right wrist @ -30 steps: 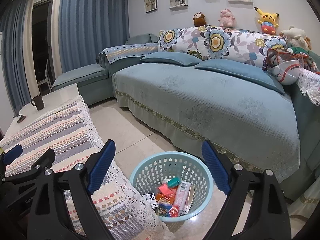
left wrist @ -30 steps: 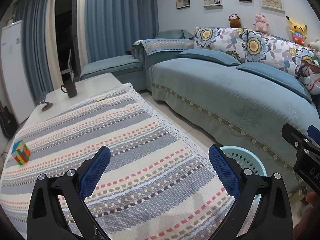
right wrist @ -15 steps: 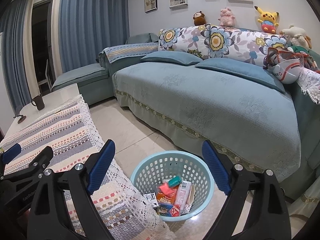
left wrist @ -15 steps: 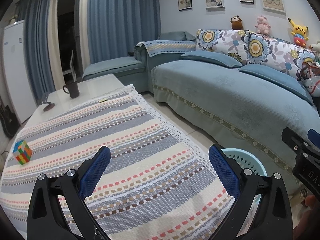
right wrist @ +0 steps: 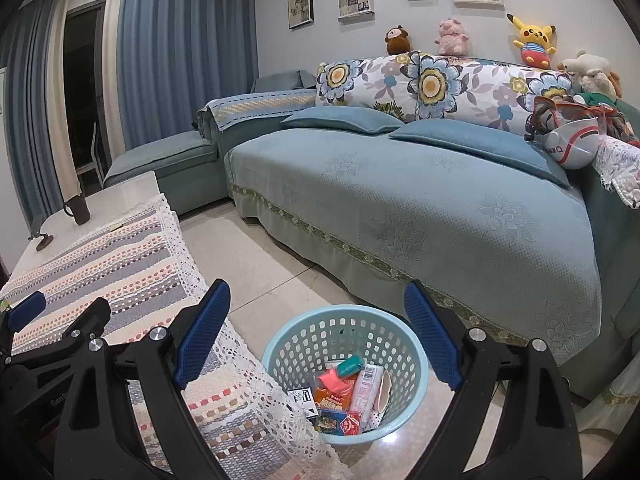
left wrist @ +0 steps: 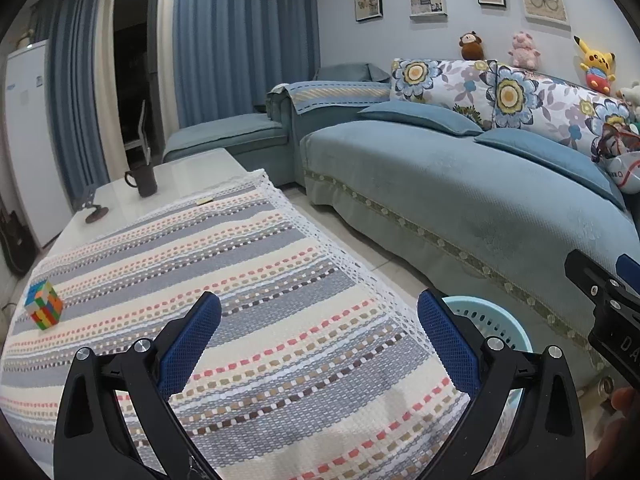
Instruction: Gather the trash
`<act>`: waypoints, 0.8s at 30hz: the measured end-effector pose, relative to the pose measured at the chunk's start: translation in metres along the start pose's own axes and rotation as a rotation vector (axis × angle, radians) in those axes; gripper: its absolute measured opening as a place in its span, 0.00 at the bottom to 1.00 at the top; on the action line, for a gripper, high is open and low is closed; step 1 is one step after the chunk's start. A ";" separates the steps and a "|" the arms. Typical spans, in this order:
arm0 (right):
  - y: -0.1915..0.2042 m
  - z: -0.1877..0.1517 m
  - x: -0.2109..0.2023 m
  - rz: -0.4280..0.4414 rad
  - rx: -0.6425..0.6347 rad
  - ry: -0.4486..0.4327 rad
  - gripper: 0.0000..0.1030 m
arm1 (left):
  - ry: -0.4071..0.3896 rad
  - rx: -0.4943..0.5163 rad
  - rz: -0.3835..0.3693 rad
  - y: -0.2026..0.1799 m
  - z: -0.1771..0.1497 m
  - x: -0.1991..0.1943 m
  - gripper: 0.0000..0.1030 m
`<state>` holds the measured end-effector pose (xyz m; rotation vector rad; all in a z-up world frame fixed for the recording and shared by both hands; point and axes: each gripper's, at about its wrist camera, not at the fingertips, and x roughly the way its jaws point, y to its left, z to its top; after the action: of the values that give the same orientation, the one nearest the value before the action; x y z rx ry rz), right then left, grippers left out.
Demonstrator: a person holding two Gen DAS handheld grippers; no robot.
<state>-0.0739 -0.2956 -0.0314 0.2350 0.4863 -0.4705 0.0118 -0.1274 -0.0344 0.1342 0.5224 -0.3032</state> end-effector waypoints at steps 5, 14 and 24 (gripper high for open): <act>0.000 0.000 0.001 0.000 -0.001 0.001 0.82 | 0.003 -0.002 -0.002 0.001 0.000 0.001 0.93; 0.000 0.000 0.003 0.003 0.001 0.008 0.82 | 0.006 -0.001 -0.002 0.002 0.000 0.001 0.93; 0.000 -0.001 0.003 0.003 0.002 0.010 0.82 | -0.007 -0.012 0.009 0.004 0.001 -0.001 0.93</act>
<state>-0.0715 -0.2964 -0.0336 0.2398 0.4955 -0.4673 0.0127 -0.1231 -0.0323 0.1240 0.5165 -0.2913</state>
